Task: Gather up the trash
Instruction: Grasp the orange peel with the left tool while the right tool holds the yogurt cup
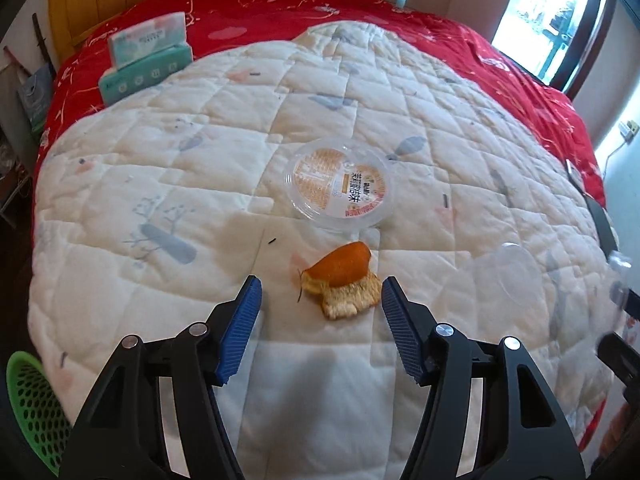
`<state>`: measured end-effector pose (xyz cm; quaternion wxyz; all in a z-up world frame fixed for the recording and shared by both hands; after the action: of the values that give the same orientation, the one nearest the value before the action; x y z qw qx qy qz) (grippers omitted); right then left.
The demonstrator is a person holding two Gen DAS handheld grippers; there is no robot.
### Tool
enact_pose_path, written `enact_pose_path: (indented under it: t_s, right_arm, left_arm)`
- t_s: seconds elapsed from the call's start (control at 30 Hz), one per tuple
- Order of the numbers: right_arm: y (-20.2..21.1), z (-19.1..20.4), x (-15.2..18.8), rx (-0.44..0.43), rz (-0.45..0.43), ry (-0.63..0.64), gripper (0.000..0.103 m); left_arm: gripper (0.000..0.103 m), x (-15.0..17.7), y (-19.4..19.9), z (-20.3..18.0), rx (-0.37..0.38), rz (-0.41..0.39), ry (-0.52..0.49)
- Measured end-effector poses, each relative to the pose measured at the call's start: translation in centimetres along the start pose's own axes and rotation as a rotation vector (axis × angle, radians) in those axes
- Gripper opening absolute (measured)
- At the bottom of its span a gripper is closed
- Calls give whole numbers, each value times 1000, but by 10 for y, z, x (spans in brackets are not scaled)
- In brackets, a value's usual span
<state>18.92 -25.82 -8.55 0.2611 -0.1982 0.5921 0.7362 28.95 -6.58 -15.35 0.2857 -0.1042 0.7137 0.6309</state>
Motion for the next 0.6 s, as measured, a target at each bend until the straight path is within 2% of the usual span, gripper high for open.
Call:
enact_pose_path:
  t_s: [0.1, 0.17, 0.27, 0.43, 0.6]
  right_arm:
    - [-2, -3, 3, -6, 8, -3, 90]
    - [-3, -3, 5, -6, 13, -1, 90]
    - [-3, -2, 8, -9, 16, 0, 90]
    - [1, 10, 12, -28, 15, 8, 90]
    - [12, 30, 21, -57, 10, 23, 90]
  left_arm:
    - [60, -1, -10, 0, -12, 4, 10]
    - [39, -1, -12, 0, -16, -6, 5]
    - [29, 0, -8, -3, -7, -28, -11]
    - [22, 10, 7, 2, 6, -47, 0]
    - [20, 26, 41, 11, 9, -83, 14]
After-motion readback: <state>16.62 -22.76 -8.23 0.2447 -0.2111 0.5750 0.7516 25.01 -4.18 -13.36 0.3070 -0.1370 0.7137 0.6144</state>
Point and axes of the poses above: each gripper's, at about its wrist camera, not at the fingertips, and y roughly against the way its jaws point, z to its left, x to its underside, the point moved 3 cm from there along -y, roughly the way its jaws point, and after that the axes turned 9 degrees about -y, right-handed, at the moved point
